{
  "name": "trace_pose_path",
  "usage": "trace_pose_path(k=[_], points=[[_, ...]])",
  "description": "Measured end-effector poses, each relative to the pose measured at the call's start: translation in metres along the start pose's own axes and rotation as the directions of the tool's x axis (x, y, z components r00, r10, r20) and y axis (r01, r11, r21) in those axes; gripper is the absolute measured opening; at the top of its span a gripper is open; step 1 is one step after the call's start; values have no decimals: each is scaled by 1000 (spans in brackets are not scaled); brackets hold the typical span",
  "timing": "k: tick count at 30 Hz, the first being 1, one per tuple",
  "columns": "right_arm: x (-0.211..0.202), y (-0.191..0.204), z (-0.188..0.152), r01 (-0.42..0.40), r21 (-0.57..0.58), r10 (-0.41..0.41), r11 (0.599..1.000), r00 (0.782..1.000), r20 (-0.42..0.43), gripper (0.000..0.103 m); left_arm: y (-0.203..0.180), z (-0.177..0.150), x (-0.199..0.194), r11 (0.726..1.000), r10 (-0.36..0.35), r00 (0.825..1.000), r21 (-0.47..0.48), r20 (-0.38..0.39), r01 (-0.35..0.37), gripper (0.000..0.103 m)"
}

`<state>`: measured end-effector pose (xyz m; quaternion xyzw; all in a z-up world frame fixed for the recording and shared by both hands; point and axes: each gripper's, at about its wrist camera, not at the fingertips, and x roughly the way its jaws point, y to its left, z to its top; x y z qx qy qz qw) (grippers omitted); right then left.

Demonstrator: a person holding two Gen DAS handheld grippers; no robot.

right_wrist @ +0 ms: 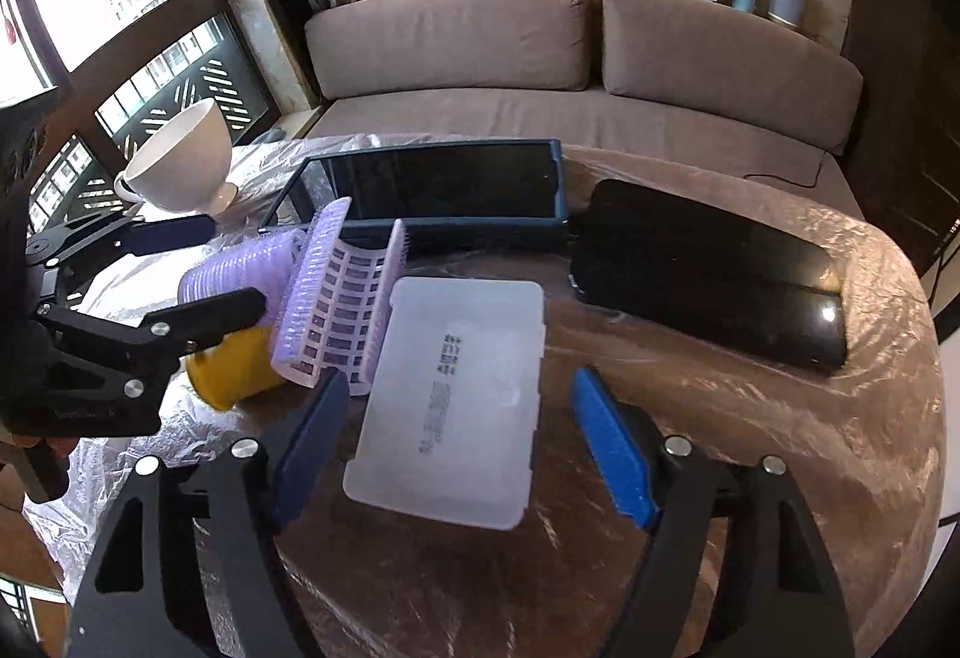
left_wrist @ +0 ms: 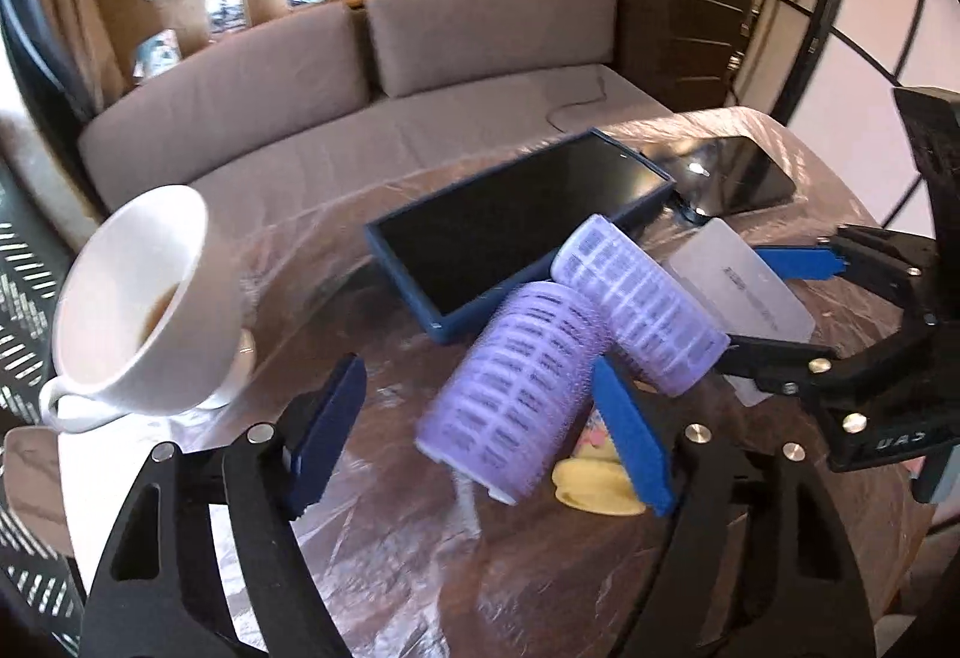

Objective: Collect trash
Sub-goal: 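Grasp the purple hair roller with the left tool while the right tool grasps the white plastic box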

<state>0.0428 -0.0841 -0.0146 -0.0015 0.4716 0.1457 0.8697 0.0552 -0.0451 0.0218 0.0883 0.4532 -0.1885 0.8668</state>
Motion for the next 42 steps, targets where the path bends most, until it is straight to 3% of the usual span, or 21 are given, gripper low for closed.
trace_pose_path(k=[2, 5, 11, 20, 34, 42], points=[[0, 1, 1, -4, -4, 4, 1000, 1000, 4, 72, 1, 2, 4, 999, -36, 999, 8, -14, 36, 70], [-1, 2, 1, -23, -17, 23, 1000, 1000, 2, 59, 0, 0, 11, 995, -99, 994, 2, -42, 99, 57], [-9, -1, -5, -33, -28, 33, 999, 999, 0, 58, -12, -7, 5, 995, -99, 995, 18, -28, 99, 45], [-37, 7, -25, -14, -67, 15, 998, 1000, 14, 58, -30, -25, -18, 993, -118, 993, -7, 6, 118, 45], [-61, -6, -69, 17, -14, -17, 1000, 1000, -26, 58, -47, -50, -37, 991, -117, 993, -70, 6, 117, 45], [-68, -7, -92, 30, 1, -30, 1000, 998, -46, 61, -53, -62, -44, 992, -81, 997, -97, 10, 82, 45]])
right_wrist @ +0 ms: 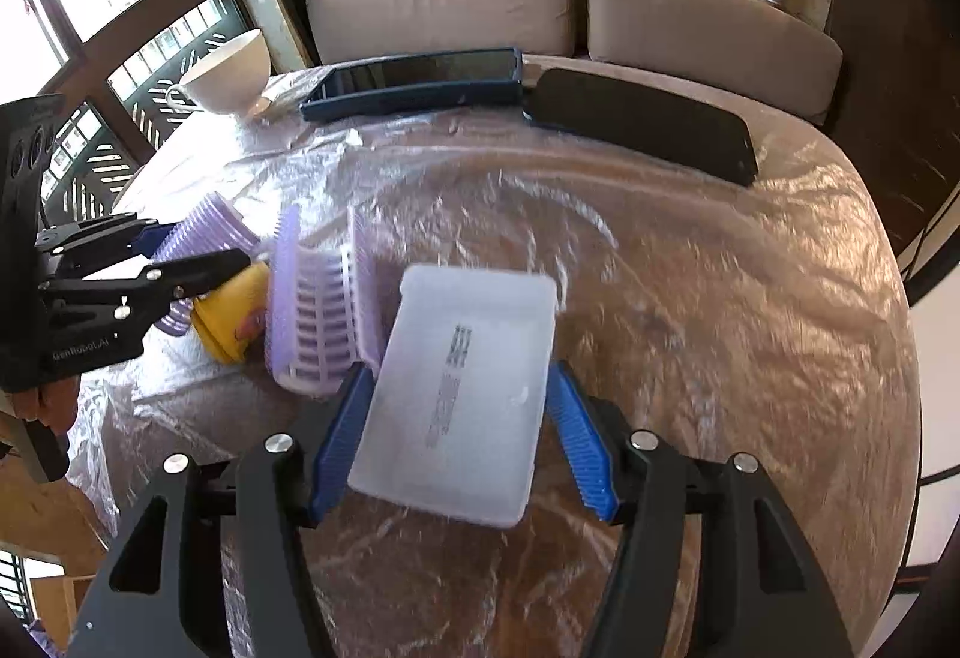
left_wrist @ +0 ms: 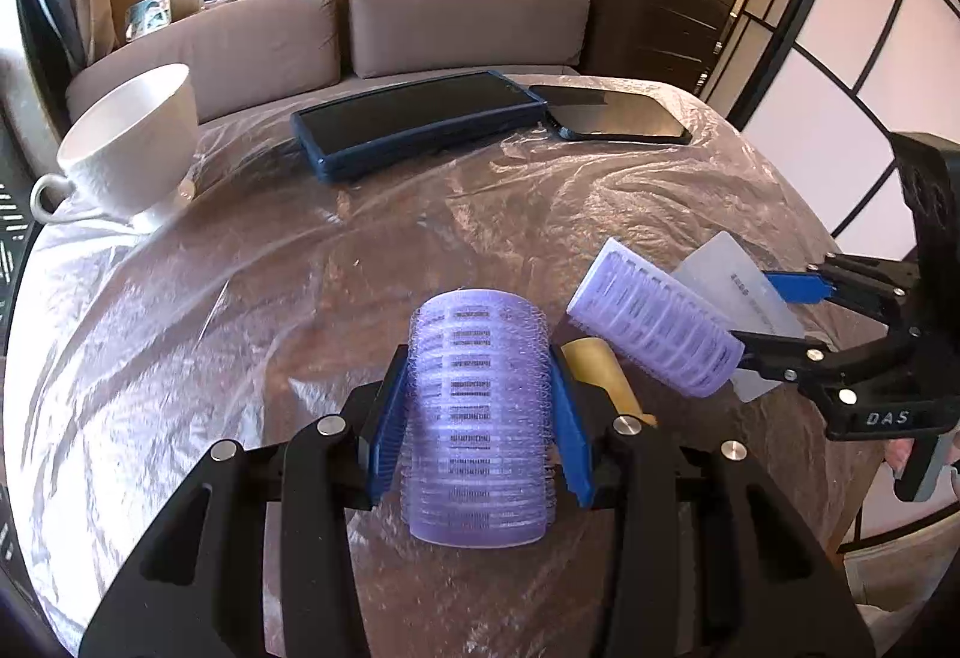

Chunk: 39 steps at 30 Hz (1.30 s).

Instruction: Collect trash

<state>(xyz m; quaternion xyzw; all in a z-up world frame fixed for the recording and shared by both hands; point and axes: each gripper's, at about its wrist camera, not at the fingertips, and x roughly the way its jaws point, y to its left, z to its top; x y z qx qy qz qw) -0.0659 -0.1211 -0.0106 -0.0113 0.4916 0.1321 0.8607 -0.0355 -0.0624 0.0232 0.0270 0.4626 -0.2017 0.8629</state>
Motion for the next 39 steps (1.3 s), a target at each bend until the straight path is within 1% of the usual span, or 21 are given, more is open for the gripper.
trace_pose_path(k=[5, 6, 8, 16, 20, 31, 39], points=[[-5, -1, -10, 6, 6, -6, 1000, 1000, 0, 61, -1, -8, -3, 1000, 23, 1000, -20, 8, -23, 45], [-6, 0, -11, 9, -3, -9, 1000, 1000, 2, 57, -1, -9, -4, 999, 28, 1000, -26, 11, -28, 45], [-8, 0, -13, 8, -5, -8, 1000, 1000, 9, 56, 0, -11, -6, 999, 26, 1000, -39, 15, -25, 45], [-26, 0, -16, -2, 9, 2, 1000, 999, 38, 56, -4, -14, -25, 998, 30, 998, -55, 50, -27, 45], [-37, 1, -19, -21, 16, 21, 1000, 999, 49, 56, -7, -17, -34, 998, 33, 998, -57, 58, -30, 45], [-64, -2, -32, -68, 56, 64, 996, 995, 76, 54, -19, -32, -54, 998, 21, 998, -68, 59, -17, 45], [-79, 0, -39, -85, 53, 80, 995, 992, 95, 54, -34, -40, -66, 998, 3, 998, -61, 63, 1, 45]])
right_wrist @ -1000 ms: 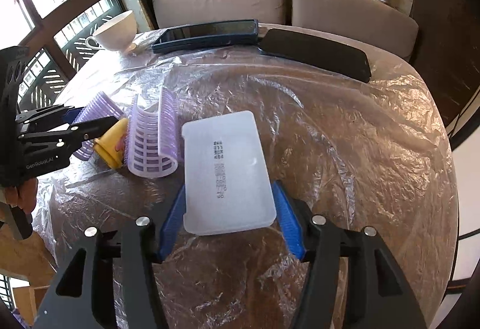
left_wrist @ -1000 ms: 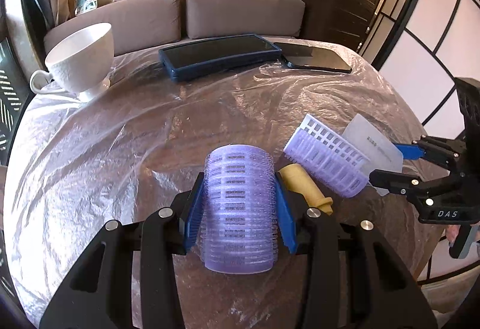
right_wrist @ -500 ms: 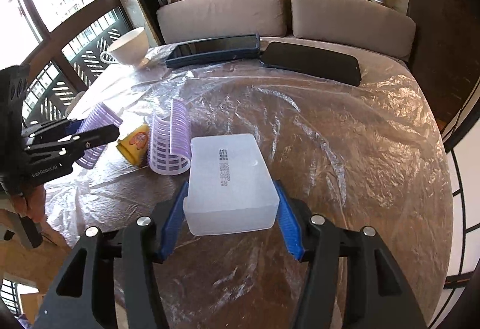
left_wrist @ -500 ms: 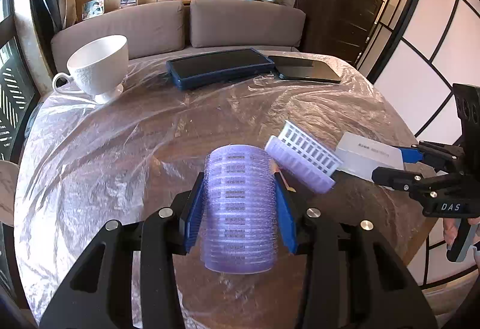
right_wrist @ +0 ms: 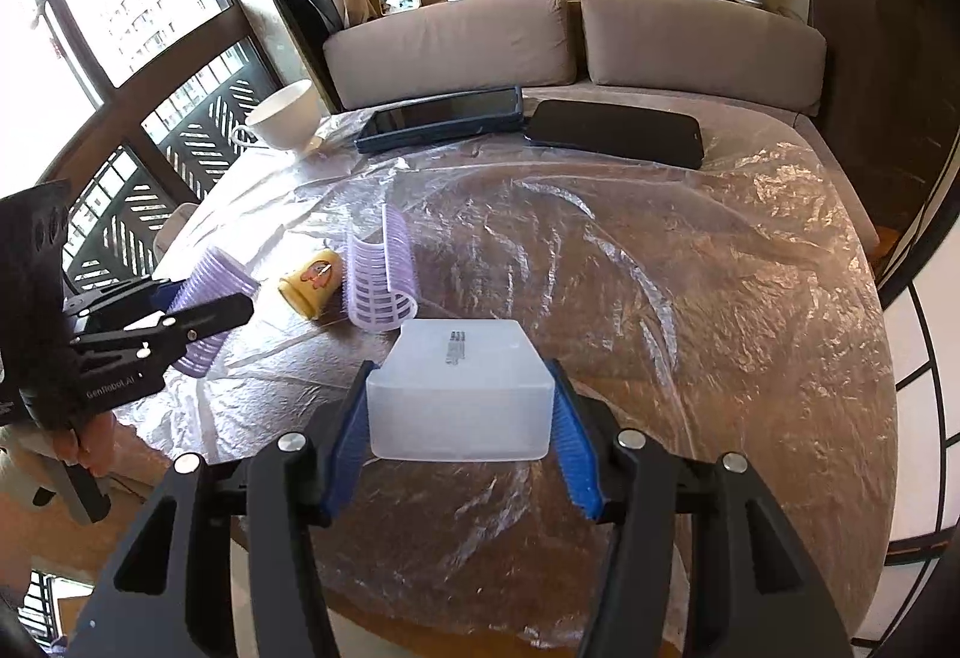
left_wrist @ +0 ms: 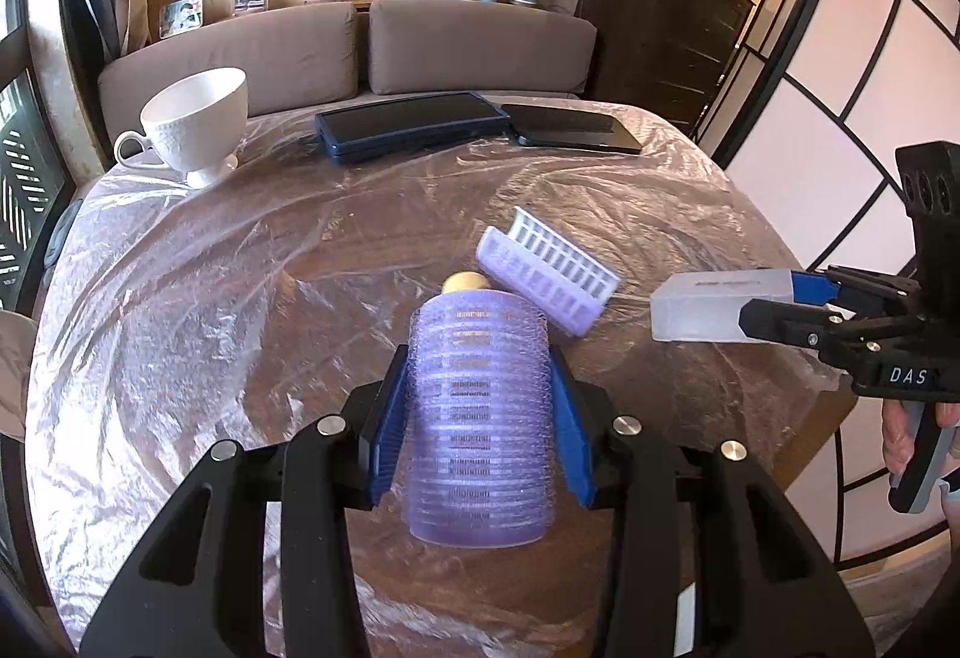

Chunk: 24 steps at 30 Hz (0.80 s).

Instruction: Collect trash

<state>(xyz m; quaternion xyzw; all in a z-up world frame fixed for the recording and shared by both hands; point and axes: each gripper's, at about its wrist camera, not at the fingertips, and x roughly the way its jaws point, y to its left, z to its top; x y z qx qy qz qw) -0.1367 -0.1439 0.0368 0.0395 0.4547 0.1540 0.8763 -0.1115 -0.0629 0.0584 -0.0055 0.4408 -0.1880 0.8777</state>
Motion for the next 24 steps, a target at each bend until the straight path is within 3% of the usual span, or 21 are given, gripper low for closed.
trace_pose_path(k=[24], points=[[-37, 27, -30, -69, -53, 68, 996, 998, -19, 54, -27, -36, -24, 1000, -29, 999, -1, -40, 29, 45]])
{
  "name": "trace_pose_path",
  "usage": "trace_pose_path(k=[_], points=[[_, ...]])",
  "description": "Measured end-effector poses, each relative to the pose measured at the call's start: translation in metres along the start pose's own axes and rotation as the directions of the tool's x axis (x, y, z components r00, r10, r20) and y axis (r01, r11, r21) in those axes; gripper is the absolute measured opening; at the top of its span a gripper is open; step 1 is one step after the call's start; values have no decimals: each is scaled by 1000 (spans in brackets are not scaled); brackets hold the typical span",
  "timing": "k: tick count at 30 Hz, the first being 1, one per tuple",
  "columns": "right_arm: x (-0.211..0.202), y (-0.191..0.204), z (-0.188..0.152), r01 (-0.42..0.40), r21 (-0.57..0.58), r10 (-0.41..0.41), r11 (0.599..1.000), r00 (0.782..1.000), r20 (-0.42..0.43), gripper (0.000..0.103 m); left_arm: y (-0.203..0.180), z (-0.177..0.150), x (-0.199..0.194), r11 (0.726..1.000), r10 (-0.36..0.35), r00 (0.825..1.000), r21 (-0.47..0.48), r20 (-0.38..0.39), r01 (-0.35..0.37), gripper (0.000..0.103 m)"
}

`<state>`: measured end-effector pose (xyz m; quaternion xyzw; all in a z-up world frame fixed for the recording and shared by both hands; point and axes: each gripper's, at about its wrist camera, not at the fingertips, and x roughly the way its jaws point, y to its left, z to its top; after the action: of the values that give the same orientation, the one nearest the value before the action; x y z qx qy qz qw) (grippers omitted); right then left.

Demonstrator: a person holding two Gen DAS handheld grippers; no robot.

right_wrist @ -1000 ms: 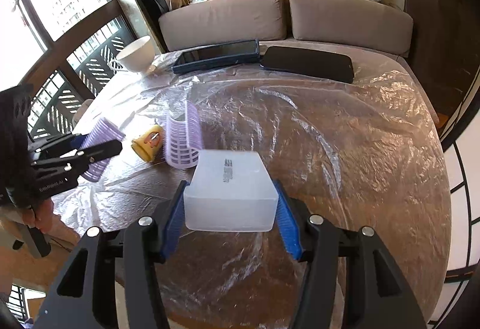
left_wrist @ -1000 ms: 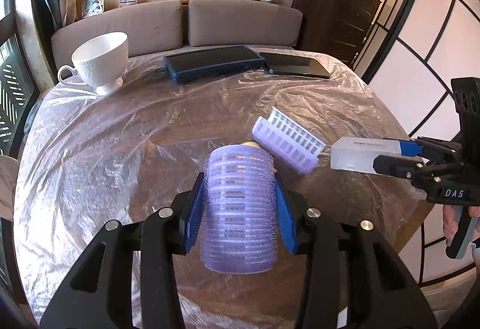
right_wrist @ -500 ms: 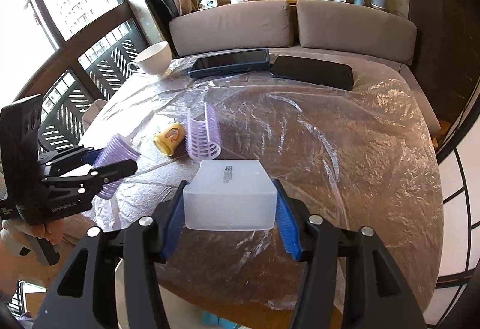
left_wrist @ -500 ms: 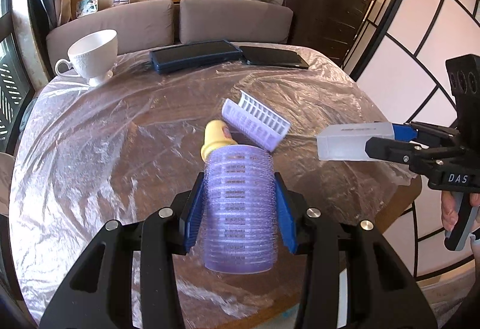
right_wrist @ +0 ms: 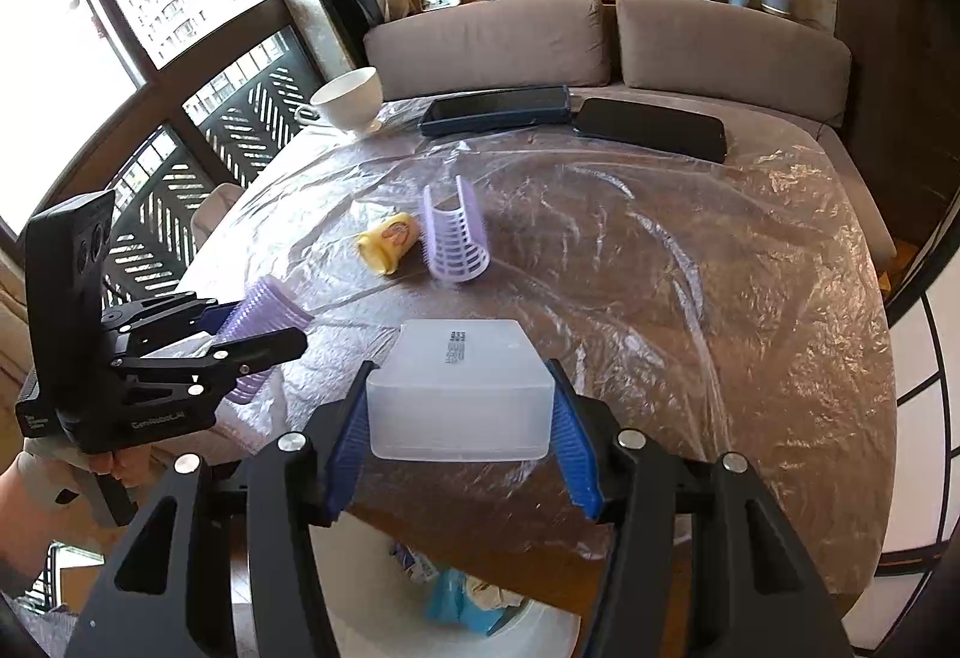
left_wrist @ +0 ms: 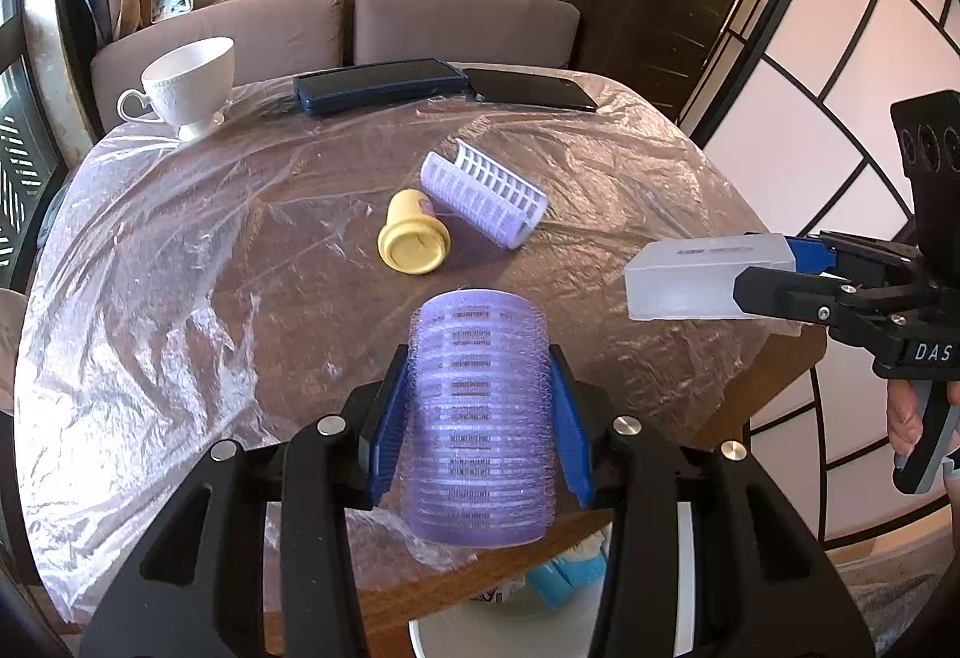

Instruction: Collect trash

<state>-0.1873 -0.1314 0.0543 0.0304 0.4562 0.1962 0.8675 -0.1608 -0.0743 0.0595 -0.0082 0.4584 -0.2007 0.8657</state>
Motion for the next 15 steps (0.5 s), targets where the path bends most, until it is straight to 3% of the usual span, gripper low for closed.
trace_pose_path(k=[15], points=[[-14, 13, -24, -53, -37, 51, 998, 997, -53, 54, -22, -22, -11, 999, -10, 999, 36, -38, 12, 45]])
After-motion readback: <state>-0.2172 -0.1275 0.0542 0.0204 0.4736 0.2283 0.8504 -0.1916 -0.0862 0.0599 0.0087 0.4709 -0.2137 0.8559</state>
